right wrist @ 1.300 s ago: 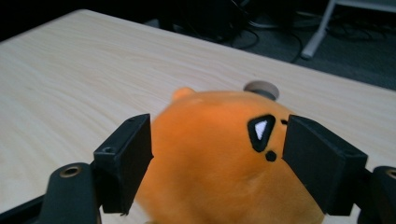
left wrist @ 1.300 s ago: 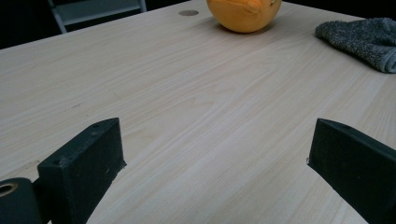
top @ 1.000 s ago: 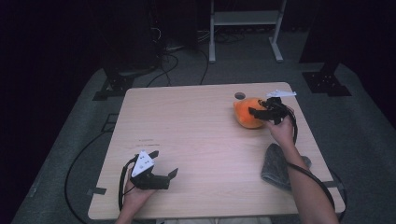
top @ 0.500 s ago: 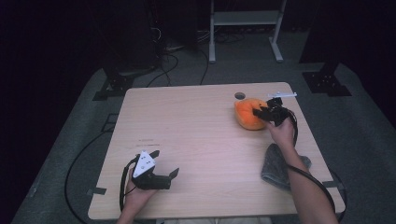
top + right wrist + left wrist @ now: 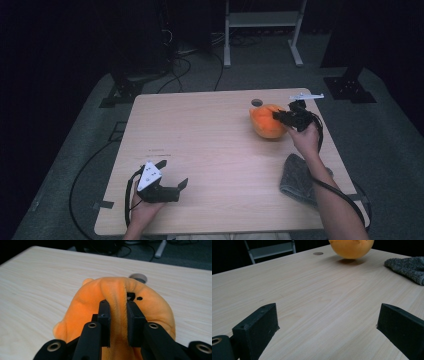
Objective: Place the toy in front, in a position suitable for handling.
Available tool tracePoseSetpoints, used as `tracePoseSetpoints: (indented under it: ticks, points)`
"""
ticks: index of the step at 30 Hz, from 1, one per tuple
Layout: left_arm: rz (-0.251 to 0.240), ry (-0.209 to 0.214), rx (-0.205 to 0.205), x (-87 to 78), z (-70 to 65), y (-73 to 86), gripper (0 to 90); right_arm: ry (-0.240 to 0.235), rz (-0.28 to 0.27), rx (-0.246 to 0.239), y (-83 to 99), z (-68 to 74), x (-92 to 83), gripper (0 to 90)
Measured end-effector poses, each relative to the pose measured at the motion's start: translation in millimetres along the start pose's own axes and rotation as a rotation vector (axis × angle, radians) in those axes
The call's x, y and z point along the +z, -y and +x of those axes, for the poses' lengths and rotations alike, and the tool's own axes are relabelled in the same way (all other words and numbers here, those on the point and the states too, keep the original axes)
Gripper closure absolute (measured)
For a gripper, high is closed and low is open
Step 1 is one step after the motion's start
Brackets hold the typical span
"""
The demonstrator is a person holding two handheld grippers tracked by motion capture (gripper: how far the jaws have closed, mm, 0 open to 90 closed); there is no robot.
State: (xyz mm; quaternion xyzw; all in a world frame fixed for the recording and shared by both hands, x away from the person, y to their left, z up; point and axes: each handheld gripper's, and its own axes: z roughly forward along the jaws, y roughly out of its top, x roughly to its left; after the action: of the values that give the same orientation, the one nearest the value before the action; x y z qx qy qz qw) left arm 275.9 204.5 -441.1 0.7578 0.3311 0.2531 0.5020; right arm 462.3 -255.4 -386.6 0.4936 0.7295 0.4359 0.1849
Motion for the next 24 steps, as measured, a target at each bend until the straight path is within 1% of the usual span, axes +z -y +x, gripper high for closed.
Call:
tracePoseSetpoints:
  ticks: [2,4,5,6,7,8,9,10,11,12,13,14,15,16,17,18,19,20,22,23,24]
  points:
    - [0.000,-0.001,0.004,0.5,-1.1,-0.2,2.7,-0.033,-0.018,-0.012,0.4,10.1,-9.4,75.7]
    - [0.000,-0.001,0.015,0.5,-1.6,-0.7,2.7,-0.067,-0.031,-0.043,2.3,23.7,-18.7,75.7]
    - [-0.003,-0.004,0.013,0.6,-2.4,-0.7,2.7,-0.104,-0.044,-0.079,5.6,40.0,-28.6,75.7]
    - [-0.003,-0.004,0.013,0.6,-2.4,-0.7,2.7,-0.104,-0.044,-0.079,5.6,40.0,-28.6,75.7]
    - [-0.005,-0.005,0.014,0.6,-2.5,-0.7,2.7,-0.121,-0.052,-0.100,7.6,47.7,-33.1,75.7]
    - [-0.002,-0.006,0.014,0.4,-2.5,-0.7,2.7,-0.159,-0.062,-0.113,12.5,62.7,-40.9,75.7]
    - [-0.001,-0.007,0.014,0.3,-2.4,-0.6,2.7,-0.178,-0.061,-0.124,15.2,70.6,-44.3,75.7]
    - [-0.001,-0.007,0.013,0.1,-2.2,-0.6,2.7,-0.178,-0.061,-0.124,15.2,70.6,-44.3,75.7]
    - [-0.005,-0.007,0.009,-0.1,-2.2,-0.5,2.7,-0.210,-0.054,-0.141,21.0,86.1,-50.7,75.6]
    - [-0.007,-0.006,0.008,-0.3,-2.2,-0.4,2.7,-0.210,-0.054,-0.141,21.0,86.1,-50.7,75.6]
    - [-0.009,-0.005,0.005,-0.4,-2.5,-0.4,2.7,-0.221,-0.050,-0.156,24.0,93.3,-53.6,75.6]
    - [-0.009,-0.005,0.005,-0.4,-3.0,-0.2,2.7,-0.236,-0.040,-0.171,30.4,105.8,-58.1,75.6]
    - [-0.008,-0.005,0.005,0.0,-3.7,-0.3,2.7,-0.236,-0.040,-0.171,30.4,105.8,-58.1,75.6]
    - [-0.005,-0.003,0.013,0.2,-4.7,-0.6,2.7,-0.254,-0.027,-0.172,37.7,116.5,-61.7,75.6]
    - [-0.005,-0.003,0.013,0.2,-4.7,-0.6,2.7,-0.264,-0.019,-0.174,41.3,121.5,-62.6,75.6]
    - [-0.003,-0.003,0.018,0.2,-5.0,-0.8,2.7,-0.264,-0.019,-0.174,41.3,121.5,-62.6,75.6]
    - [-0.002,0.000,0.019,0.5,-5.2,-0.7,2.7,-0.273,-0.012,-0.176,44.7,126.5,-63.5,75.6]
    - [-0.002,0.004,0.018,1.6,-5.8,-0.5,2.7,-0.277,-0.010,-0.194,51.5,138.0,-65.6,75.6]
    - [-0.003,0.006,0.017,2.0,-6.1,-0.3,2.7,-0.277,-0.002,-0.216,56.6,149.0,-65.3,75.6]
    - [-0.001,0.007,0.019,2.5,-6.5,-0.2,2.7,-0.277,-0.002,-0.216,56.6,149.0,-65.3,75.6]
    - [0.003,0.008,0.020,3.0,-7.3,-0.3,2.7,-0.280,-0.001,-0.218,58.5,153.1,-64.1,75.6]
